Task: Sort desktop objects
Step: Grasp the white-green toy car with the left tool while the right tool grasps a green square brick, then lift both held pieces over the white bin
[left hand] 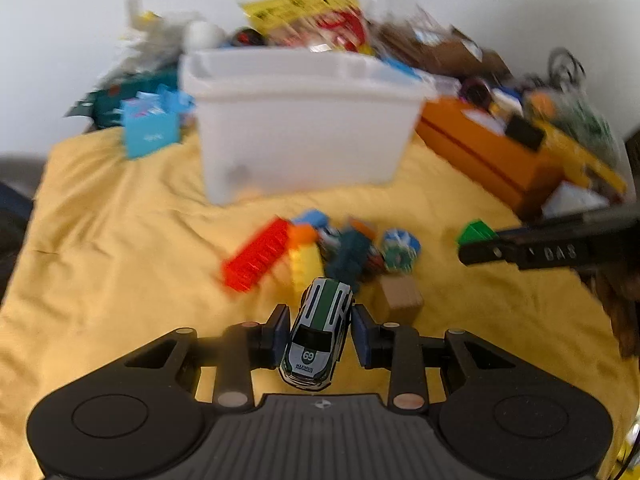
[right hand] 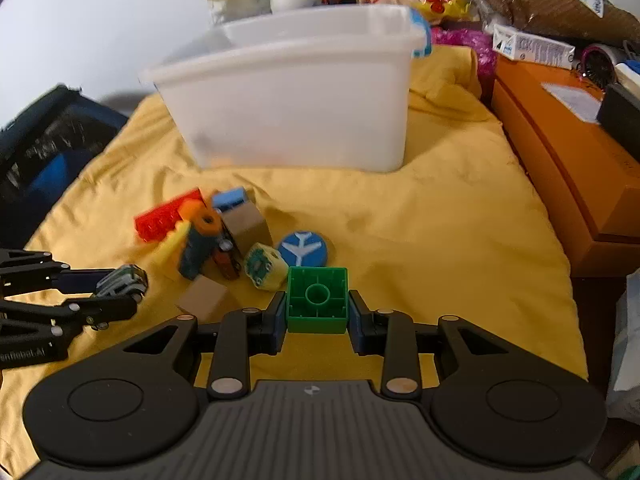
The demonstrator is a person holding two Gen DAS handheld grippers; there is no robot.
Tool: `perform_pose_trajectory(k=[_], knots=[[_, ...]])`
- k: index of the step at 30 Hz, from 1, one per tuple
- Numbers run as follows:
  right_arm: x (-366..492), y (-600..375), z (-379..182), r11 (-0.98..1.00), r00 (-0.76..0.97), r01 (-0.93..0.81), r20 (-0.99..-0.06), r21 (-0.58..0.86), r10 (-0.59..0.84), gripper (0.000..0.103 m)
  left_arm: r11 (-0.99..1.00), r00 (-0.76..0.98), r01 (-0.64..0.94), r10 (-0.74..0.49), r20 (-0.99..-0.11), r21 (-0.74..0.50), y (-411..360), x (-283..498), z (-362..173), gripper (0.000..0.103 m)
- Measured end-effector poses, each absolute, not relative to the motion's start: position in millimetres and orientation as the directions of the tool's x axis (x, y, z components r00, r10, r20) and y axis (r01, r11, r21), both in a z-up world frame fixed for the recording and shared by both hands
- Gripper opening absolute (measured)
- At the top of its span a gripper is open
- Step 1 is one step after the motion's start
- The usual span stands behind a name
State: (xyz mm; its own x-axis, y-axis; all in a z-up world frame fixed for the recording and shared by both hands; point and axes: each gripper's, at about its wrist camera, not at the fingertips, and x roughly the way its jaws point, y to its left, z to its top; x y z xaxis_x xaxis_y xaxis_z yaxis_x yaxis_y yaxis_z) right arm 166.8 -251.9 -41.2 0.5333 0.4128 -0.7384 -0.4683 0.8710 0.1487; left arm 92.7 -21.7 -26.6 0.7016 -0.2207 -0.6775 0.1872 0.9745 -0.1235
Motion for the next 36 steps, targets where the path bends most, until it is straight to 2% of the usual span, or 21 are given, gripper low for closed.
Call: perform_pose_trajectory(k=[12, 18, 33, 36], knots=[[176, -234, 33, 0.83, 0.594, -0.525, -0.618, 0.188, 0.515, 0.034, 0.986, 0.794, 0.109, -0.16, -0.586, -0.122, 4, 119, 52, 0.037], [195, -227, 73, 0.819, 0.621, -0.548, -0.572, 0.172, 0.536, 0.034, 0.988, 0.803, 0.102, -0.151, -0.577, -0.117, 6, 151, 87, 0.037], [263, -209, 130, 0.819, 0.611, -0.563, -0.609, 0.115, 0.506, 0.034, 0.982, 0.778, 0.12, -0.183, -0.601, -0.144, 4, 226, 135, 0.035], [273, -206, 132, 0.822, 0.604, -0.557, -0.621, 0.119, 0.499, 0.034, 0.982, 0.768, 0.129, -0.188, -0.612, -0.14, 3, 237, 137, 0.032]])
